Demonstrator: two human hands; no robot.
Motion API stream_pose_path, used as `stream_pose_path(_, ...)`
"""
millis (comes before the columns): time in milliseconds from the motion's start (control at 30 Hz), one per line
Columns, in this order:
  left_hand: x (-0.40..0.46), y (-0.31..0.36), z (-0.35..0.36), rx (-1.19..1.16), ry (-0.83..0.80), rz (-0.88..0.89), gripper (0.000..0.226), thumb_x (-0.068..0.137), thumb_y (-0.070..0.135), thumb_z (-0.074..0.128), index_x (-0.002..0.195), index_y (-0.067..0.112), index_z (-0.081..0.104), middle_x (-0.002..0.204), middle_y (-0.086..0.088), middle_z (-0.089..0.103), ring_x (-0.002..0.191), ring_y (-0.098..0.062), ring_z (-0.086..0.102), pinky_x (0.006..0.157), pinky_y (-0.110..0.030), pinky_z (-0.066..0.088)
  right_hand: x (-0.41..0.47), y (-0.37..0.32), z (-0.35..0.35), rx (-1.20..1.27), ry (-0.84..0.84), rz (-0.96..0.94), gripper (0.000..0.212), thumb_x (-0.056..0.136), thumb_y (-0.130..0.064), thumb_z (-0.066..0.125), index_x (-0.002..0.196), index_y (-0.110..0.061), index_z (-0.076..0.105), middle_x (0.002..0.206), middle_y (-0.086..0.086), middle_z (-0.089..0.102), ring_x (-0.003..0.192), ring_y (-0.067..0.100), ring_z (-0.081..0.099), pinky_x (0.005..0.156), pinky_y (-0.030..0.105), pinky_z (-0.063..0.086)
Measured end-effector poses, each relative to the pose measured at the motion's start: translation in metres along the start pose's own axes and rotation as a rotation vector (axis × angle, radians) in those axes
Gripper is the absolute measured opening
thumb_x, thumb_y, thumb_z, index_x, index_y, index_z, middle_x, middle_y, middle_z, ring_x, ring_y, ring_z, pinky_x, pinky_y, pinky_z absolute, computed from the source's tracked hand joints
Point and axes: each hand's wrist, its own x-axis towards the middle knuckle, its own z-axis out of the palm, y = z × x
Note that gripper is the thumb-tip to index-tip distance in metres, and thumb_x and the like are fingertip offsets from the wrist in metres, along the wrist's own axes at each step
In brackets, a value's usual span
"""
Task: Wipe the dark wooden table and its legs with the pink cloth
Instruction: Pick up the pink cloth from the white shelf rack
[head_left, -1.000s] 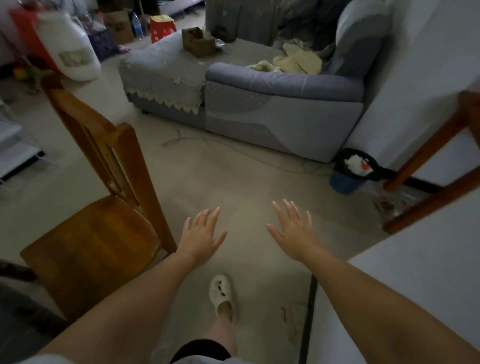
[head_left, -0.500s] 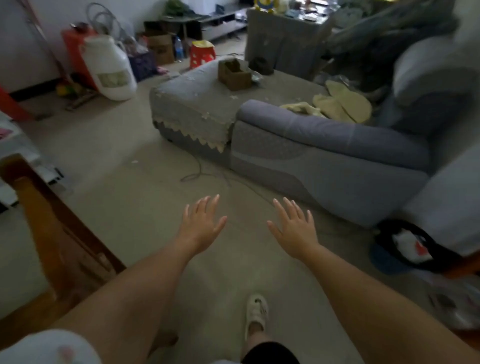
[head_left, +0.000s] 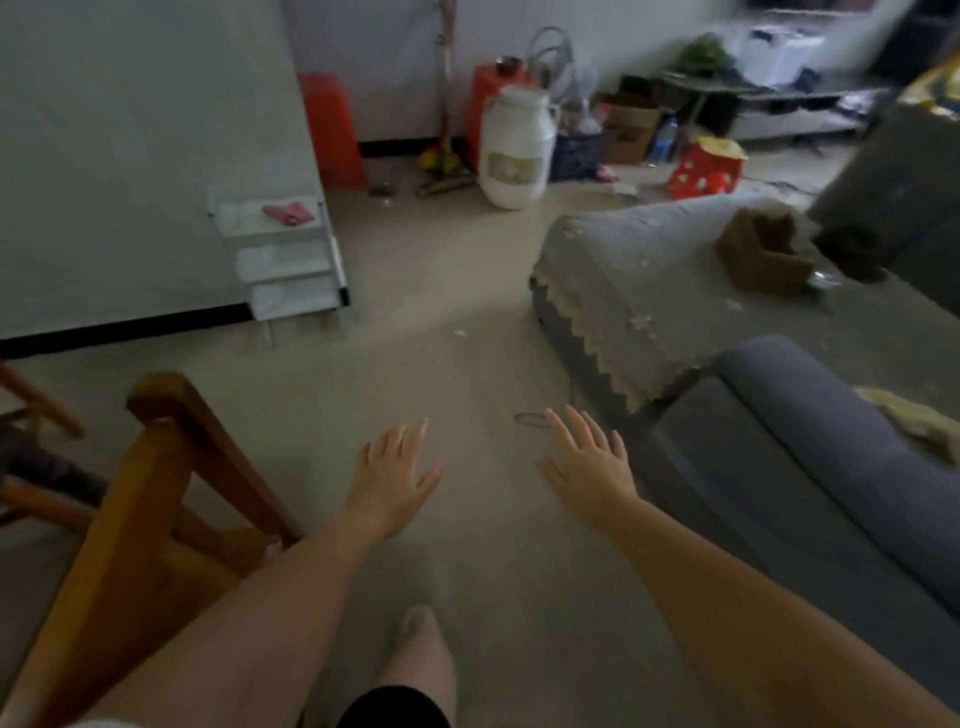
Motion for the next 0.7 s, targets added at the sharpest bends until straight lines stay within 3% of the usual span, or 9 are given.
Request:
stream_pose_path(133,0.076,-0.041,-0.011,-0.005,0.016,-0.114,0.071,0.089,0.059,0.020,0.147,0.020,0.008,0.151,-0.008,0.020,0.138,-0.025,0.019,0.112,-0.043,0.012,0.100,-0.036,-0.013,-0.016,-0.012,-0.118,0.063,0.098,-0.054,0.022,0.151,-0.032,-0.001,0.161,-0.003,-0.001,0.148,0.019,-0.002,0.119,0.048,0.005)
stream_pose_path(233,0.133,-0.065,-0.037,0.053,0.018,-0.119,0.092,0.068,0.068,-0.004,0.147,0.021,0.007,0.151,-0.007,0.020,0.137,-0.025,0.020,0.112,-0.042,0.013,0.166,-0.064,-0.029,-0.014,-0.015,-0.160,0.063,0.098,-0.054,0.021,0.152,-0.030,-0.001,0.161,-0.002,0.000,0.148,0.019,0.000,0.119,0.045,0.009)
stream_pose_path(300,0.173,-0.083,-0.061,0.050,0.049,-0.112,0.095,0.064,0.066,-0.009,0.147,0.021,0.007,0.151,-0.007,0.021,0.137,-0.024,0.021,0.112,-0.041,0.013,0.209,-0.084,-0.041,-0.013,-0.014,-0.175,0.063,0.098,-0.054,0.022,0.152,-0.030,0.000,0.161,-0.001,0.001,0.148,0.019,0.001,0.119,0.044,0.011)
stream_pose_path(433,0.244,-0.122,-0.102,0.006,0.096,-0.173,0.069,0.090,0.057,0.014,0.147,0.019,0.006,0.153,-0.007,0.018,0.139,-0.024,0.017,0.112,-0.040,0.009,0.296,-0.123,-0.059,-0.020,-0.029,-0.236,0.063,0.098,-0.054,0.024,0.152,-0.029,0.002,0.161,0.000,0.003,0.148,0.020,0.003,0.118,0.043,0.012)
stream_pose_path(533,0.287,-0.155,-0.116,-0.006,0.085,-0.205,0.069,0.091,0.057,0.017,0.147,0.019,0.005,0.153,-0.007,0.016,0.140,-0.023,0.014,0.113,-0.041,0.006,0.360,-0.155,-0.067,-0.031,-0.055,-0.292,0.064,0.097,-0.056,0.023,0.152,-0.028,0.004,0.161,0.001,0.004,0.148,0.019,0.004,0.119,0.043,0.012)
stream_pose_path(633,0.333,-0.200,-0.127,0.001,0.101,-0.264,0.087,0.073,0.066,-0.002,0.147,0.020,0.006,0.153,-0.007,0.016,0.140,-0.023,0.015,0.113,-0.041,0.008,0.432,-0.189,-0.075,-0.051,-0.053,-0.366,0.081,0.081,-0.069,0.001,0.151,-0.029,0.005,0.161,0.001,0.005,0.147,0.019,0.006,0.118,0.042,0.013)
stream_pose_path(700,0.364,-0.233,-0.137,0.023,0.106,-0.333,0.082,0.078,0.066,0.002,0.146,0.021,0.005,0.153,-0.006,0.017,0.140,-0.023,0.015,0.113,-0.042,0.010,0.482,-0.213,-0.083,-0.067,-0.045,-0.420,0.087,0.075,-0.068,-0.006,0.151,-0.029,0.004,0.161,0.000,0.005,0.147,0.019,0.006,0.118,0.042,0.014)
